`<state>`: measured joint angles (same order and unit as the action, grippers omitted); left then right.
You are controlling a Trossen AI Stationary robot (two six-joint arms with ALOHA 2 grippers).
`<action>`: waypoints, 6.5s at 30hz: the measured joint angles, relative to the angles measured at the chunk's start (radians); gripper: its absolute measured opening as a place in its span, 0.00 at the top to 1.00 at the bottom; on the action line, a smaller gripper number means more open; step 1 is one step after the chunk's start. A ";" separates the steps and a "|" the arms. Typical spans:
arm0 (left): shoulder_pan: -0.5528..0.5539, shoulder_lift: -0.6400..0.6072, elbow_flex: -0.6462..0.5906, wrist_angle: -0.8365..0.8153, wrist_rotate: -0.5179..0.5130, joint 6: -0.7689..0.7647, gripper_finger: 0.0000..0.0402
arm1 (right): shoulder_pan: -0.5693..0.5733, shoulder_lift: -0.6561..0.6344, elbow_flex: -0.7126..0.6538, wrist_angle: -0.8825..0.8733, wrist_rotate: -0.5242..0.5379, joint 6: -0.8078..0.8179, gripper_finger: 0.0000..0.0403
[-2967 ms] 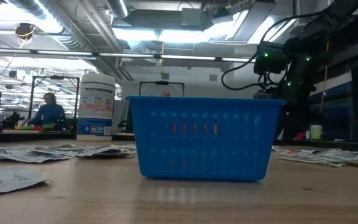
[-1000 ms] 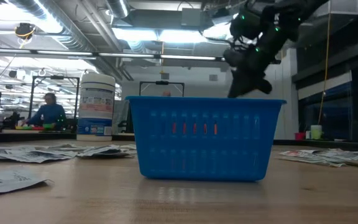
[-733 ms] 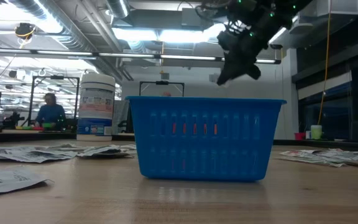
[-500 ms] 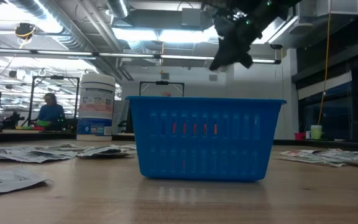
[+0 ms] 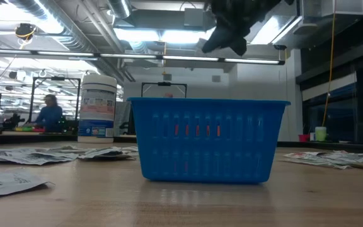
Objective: Pick & Place First Aid Supplies
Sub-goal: Put the orange ointment pack into the bottom orange bin
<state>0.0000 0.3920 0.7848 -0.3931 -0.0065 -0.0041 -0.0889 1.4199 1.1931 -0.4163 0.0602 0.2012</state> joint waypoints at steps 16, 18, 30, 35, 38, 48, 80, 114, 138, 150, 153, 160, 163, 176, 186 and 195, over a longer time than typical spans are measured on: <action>0.000 0.000 0.000 0.000 0.000 0.000 0.98 | 0.215 0.092 0.000 0.099 -0.002 0.027 0.99; 0.000 0.000 0.000 0.000 0.000 0.000 0.98 | 0.214 0.109 0.000 0.100 -0.001 0.029 0.99; 0.000 0.000 0.000 0.000 0.000 0.000 0.98 | 0.196 0.242 0.000 0.096 -0.017 0.022 0.99; 0.000 0.000 0.000 0.000 0.000 0.000 0.98 | 0.180 0.304 0.000 0.079 -0.067 0.007 0.99; 0.000 0.000 0.000 0.000 0.000 0.000 0.97 | 0.173 0.338 -0.001 0.078 -0.094 0.001 0.99; 0.000 0.000 0.000 0.000 0.000 0.000 0.98 | 0.162 0.374 -0.001 0.073 -0.114 -0.027 0.94; 0.000 0.000 0.000 0.000 0.000 0.000 0.97 | 0.156 0.071 -0.001 -0.373 -0.106 0.280 0.68; 0.000 0.000 0.000 0.000 0.000 0.000 0.97 | 0.099 -0.043 -0.474 -0.351 0.035 0.846 0.68; 0.000 0.000 0.000 0.000 0.000 0.000 0.98 | -0.059 -0.145 -0.682 -0.113 -0.007 0.886 0.68; 0.000 0.000 0.000 0.000 0.000 0.000 0.98 | -0.067 -0.140 -0.704 0.048 -0.030 0.776 0.68; 0.000 0.000 0.000 0.000 0.000 0.000 0.98 | -0.067 -0.139 -0.705 0.078 -0.030 0.720 0.68; 0.000 0.000 0.000 0.000 0.000 0.000 0.97 | -0.066 -0.139 -0.650 0.076 -0.029 0.653 0.68; 0.000 0.000 0.000 0.000 0.000 0.000 0.98 | -0.066 -0.139 -0.614 0.018 -0.021 0.653 0.68; 0.000 0.000 0.000 0.000 0.000 0.000 0.97 | -0.043 -0.099 -0.586 -0.110 0.024 0.751 0.68; 0.000 0.000 0.000 0.000 0.000 0.000 0.97 | -0.043 -0.072 -0.595 -0.118 -0.098 0.875 0.68; 0.000 0.000 0.000 0.000 0.000 0.000 0.98 | -0.043 -0.072 -0.595 -0.143 -0.110 0.963 0.68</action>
<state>0.0002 0.3920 0.7845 -0.3931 -0.0063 -0.0043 -0.1322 1.3483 0.5980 -0.5594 -0.0498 1.1647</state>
